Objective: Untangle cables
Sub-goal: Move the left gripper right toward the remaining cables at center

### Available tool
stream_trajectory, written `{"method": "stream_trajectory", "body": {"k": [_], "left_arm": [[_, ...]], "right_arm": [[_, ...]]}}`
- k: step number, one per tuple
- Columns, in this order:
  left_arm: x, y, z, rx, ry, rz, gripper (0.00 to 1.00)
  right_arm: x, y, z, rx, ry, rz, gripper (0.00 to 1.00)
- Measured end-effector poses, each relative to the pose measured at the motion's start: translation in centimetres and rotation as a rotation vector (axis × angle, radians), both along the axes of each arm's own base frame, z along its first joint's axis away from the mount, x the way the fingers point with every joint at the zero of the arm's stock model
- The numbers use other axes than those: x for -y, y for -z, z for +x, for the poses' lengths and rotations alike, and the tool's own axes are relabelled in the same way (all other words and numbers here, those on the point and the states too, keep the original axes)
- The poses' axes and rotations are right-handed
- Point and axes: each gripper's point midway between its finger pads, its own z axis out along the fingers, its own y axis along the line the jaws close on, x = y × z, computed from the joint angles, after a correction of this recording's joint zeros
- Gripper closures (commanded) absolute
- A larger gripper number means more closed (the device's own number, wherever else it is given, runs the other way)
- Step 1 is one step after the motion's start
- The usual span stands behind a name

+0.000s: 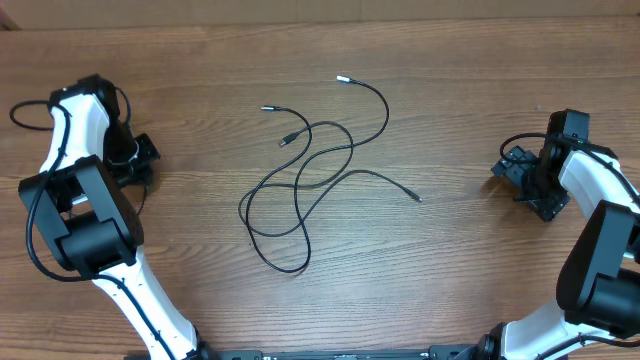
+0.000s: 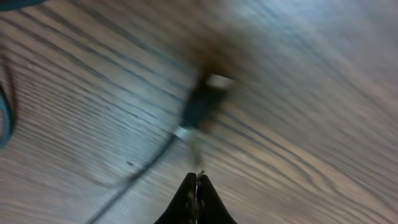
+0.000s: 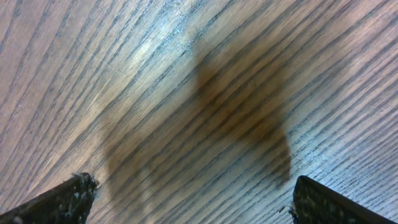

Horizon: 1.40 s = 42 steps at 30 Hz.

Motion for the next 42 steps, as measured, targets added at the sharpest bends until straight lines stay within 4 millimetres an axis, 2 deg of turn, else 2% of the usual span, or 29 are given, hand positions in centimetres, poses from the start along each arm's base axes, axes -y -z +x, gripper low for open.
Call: {"method": "stream_trajectory", "body": {"k": [4,7,9,16,19,21,23,25,28,35,36,37,39,42], "left_arm": [[-1.0,1.5,-1.1,-0.032,0.009,0.063,0.92],[-1.5,1.8,-1.1,-0.029,0.012,0.095,0.89],[-1.7,1.8,-1.2,-0.023,0.012,0.111,0.96],[-1.3,1.7,-1.4,-0.018,0.009,0.079,0.95],[1.5,0.9,-1.1,0.007,0.025,-0.118,0.91],[3.9,-0.6,-0.2,0.057,0.048,-0.268,0.85],[6.1,-2.4,0.5,0.098,0.073,-0.394,0.84],[8.5,-4.2,0.8,0.124,0.096,-0.522,0.84],[11.2,-5.5,0.7,0.131,0.142,-0.628,0.82],[15.9,-5.3,0.1,0.066,0.308,-0.618,0.72],[16.7,-5.2,0.0,0.049,0.336,-0.606,0.64],[17.7,-5.0,-0.3,0.030,0.376,-0.590,0.62],[19.1,-4.8,-0.7,0.000,0.426,-0.569,0.60],[21.0,-3.6,-2.4,-0.089,0.476,-0.515,0.65]], "right_arm": [[0.0,0.0,0.0,0.000,0.000,0.000,0.00],[0.0,0.0,0.0,0.000,0.000,0.000,0.00],[0.0,0.0,0.0,0.000,0.000,0.000,0.00],[0.0,0.0,0.0,0.000,0.000,0.000,0.00],[0.0,0.0,0.0,0.000,0.000,0.000,0.00],[0.0,0.0,0.0,0.000,0.000,0.000,0.00],[0.0,0.0,0.0,0.000,0.001,-0.001,0.00],[0.0,0.0,0.0,0.000,0.000,0.000,0.00],[0.0,0.0,0.0,0.000,0.000,0.000,0.00],[0.0,0.0,0.0,0.000,0.000,0.000,0.00],[0.0,0.0,0.0,0.000,0.000,0.000,0.00],[0.0,0.0,0.0,0.000,0.000,0.000,0.00],[0.0,0.0,0.0,0.000,0.000,0.000,0.00],[0.0,0.0,0.0,0.000,0.000,0.000,0.00]]}}
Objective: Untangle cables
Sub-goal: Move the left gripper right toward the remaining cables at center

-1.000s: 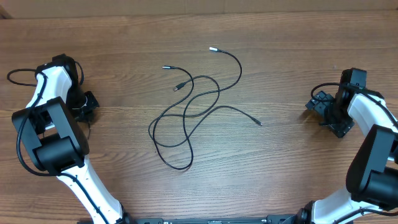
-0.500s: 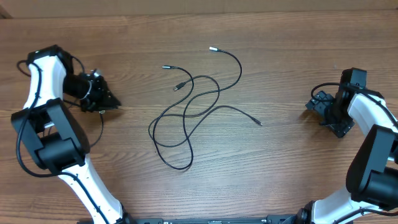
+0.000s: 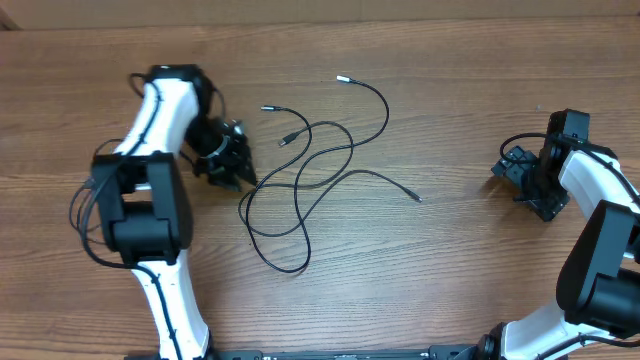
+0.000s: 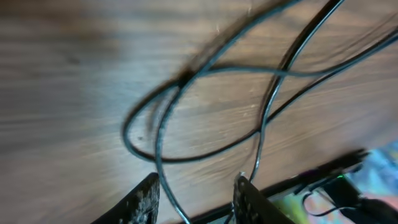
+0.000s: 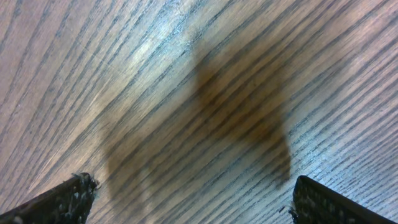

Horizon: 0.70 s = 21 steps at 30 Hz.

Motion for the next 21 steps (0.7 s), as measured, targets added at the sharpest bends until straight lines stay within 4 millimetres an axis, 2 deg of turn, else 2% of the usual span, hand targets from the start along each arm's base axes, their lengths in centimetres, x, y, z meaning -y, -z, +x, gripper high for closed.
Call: {"method": "stream_trajectory", "body": {"k": [5,13,18,21], "left_arm": [[1.9,2.0,-2.4,-0.077,0.035,0.081,0.67],[3.0,3.9,-5.6,-0.167,0.066,0.140,0.71],[2.7,3.4,-5.6,-0.180,0.061,0.156,0.72],[2.5,2.2,-3.8,-0.133,0.033,0.156,0.72]], "right_arm": [[0.0,0.0,0.0,0.000,0.001,0.000,0.00],[0.0,0.0,0.0,0.000,0.000,0.000,0.00],[0.0,0.0,0.0,-0.001,0.000,0.000,0.00],[0.0,0.0,0.0,0.000,0.000,0.000,0.00]]}}
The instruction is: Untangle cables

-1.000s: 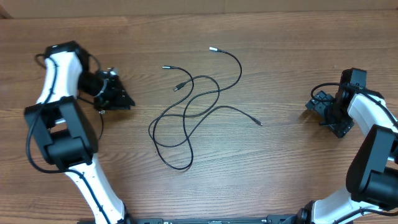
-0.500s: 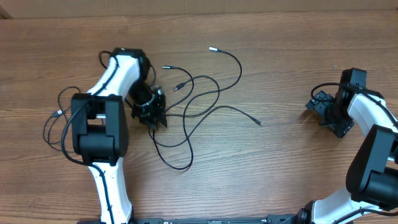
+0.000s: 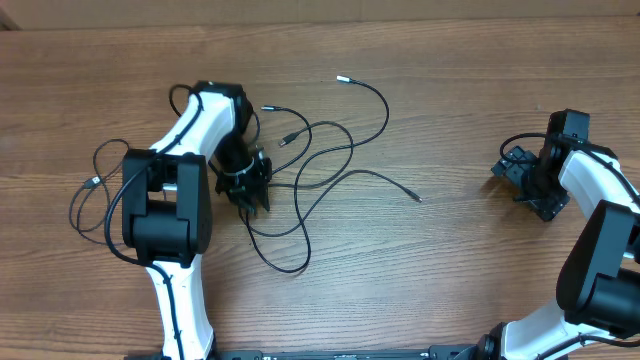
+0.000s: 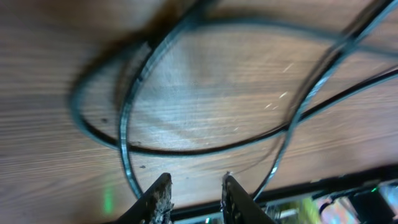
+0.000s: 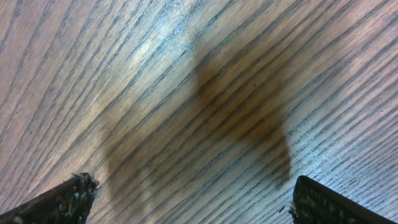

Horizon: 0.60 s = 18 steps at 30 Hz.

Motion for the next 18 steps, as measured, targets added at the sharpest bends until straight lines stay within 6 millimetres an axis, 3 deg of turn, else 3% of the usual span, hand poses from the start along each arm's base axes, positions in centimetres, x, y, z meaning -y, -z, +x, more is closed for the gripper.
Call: {"method": "stream_trajectory", "body": {"k": [4,11,18], "left_arm": [[-0.1,-1.1,1.7,0.047,-0.025,0.009,0.71],[-1.9,-2.0,0.5,0.008,-0.034,0.141,0.69],[-2.5,-7.3,-0.2,0.121,-0.041,0.206,0.63]], "right_arm": [[0.0,0.0,0.0,0.000,0.000,0.000,0.00],[0.0,0.0,0.0,0.000,0.000,0.000,0.00],[0.0,0.0,0.0,0.000,0.000,0.000,0.00]]}}
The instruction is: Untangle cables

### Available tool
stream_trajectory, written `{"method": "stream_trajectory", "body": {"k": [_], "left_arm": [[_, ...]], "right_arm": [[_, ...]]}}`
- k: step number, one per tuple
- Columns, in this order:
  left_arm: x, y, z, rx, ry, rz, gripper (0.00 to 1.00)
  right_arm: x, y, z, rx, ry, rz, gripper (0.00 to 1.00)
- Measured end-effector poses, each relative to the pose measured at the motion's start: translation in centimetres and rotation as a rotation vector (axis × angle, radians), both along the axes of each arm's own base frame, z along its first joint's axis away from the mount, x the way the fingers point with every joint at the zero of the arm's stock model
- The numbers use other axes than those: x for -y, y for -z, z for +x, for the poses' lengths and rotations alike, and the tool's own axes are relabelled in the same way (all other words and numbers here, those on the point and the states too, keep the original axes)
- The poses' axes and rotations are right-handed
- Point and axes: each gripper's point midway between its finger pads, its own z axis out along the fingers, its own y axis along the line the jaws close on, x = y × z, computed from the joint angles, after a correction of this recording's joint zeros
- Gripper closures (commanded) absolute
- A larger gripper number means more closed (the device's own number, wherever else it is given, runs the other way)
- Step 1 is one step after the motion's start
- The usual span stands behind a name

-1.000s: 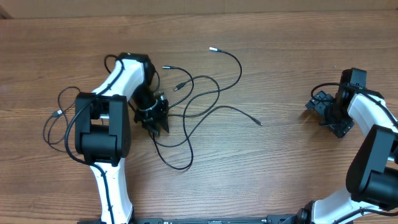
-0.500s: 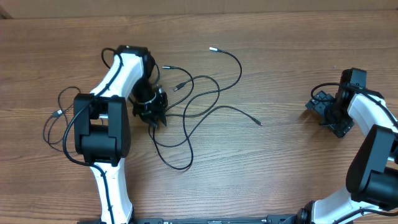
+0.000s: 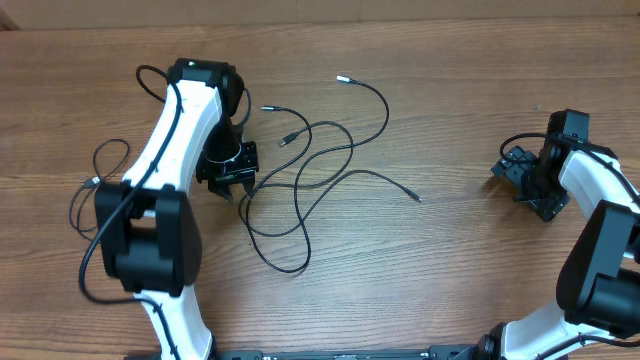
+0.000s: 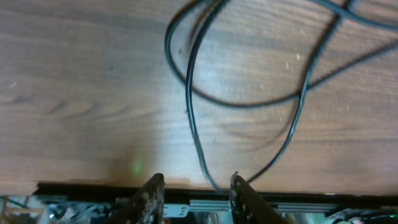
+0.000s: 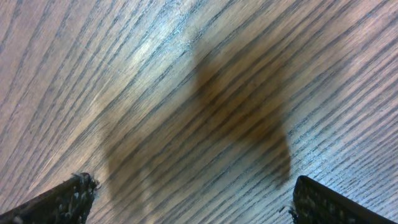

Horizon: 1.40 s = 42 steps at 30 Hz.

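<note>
Thin black cables (image 3: 310, 170) lie looped over one another at mid-table, their small plug ends spread toward the far side and the right. My left gripper (image 3: 230, 190) stands at the tangle's left edge. In the left wrist view the left gripper (image 4: 196, 186) is open, with one strand (image 4: 198, 143) of the left loop running down between its fingertips (image 4: 153, 185). My right gripper (image 3: 520, 178) rests far off at the table's right side. There the right gripper (image 5: 193, 193) is open over bare wood, with no cable in its view.
Another thin black cable (image 3: 92, 182) lies loose on the wood left of the left arm, apart from the tangle. The table's front edge and a metal rail (image 4: 292, 204) show just behind the left fingertips.
My left gripper has shifted slightly left, from over the tangle's left loop to its left edge, and its jaws stand wider. The cables lie as before. The right arm is unchanged.
My left gripper was shut at the far left of the table, beside a plug end. Then it was open near the tangle's left side, then low over the left loop, and now has one strand between its fingertips. The right gripper stayed open and still.
</note>
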Motion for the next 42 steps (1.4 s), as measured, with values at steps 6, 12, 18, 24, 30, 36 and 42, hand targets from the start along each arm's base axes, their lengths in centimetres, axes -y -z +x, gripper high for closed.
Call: {"method": "stream_trajectory", "body": {"k": [6,12,18,24,30,36,42], "left_arm": [[1.7,-1.0,-1.0,0.015,0.072,0.018,0.59],[2.6,1.9,-3.7,-0.064,0.127,0.040,0.57],[2.0,5.4,-6.9,-0.150,0.130,0.064,0.57],[1.6,7.5,-7.5,-0.143,0.123,0.073,0.78],[1.8,8.2,-6.5,-0.095,0.118,0.069,0.96],[2.3,8.2,-6.5,-0.094,0.112,0.043,0.96],[2.9,7.3,-5.7,-0.061,0.105,0.017,0.96]], "right_arm": [[0.0,0.0,0.0,0.000,0.000,0.000,0.00],[0.0,0.0,0.0,0.000,0.000,0.000,0.00],[0.0,0.0,0.0,0.000,0.000,0.000,0.00],[0.0,0.0,0.0,0.000,0.000,0.000,0.00],[0.0,0.0,0.0,0.000,0.000,0.000,0.00],[0.0,0.0,0.0,0.000,0.000,0.000,0.00],[0.0,0.0,0.0,0.000,0.000,0.000,0.00]]}}
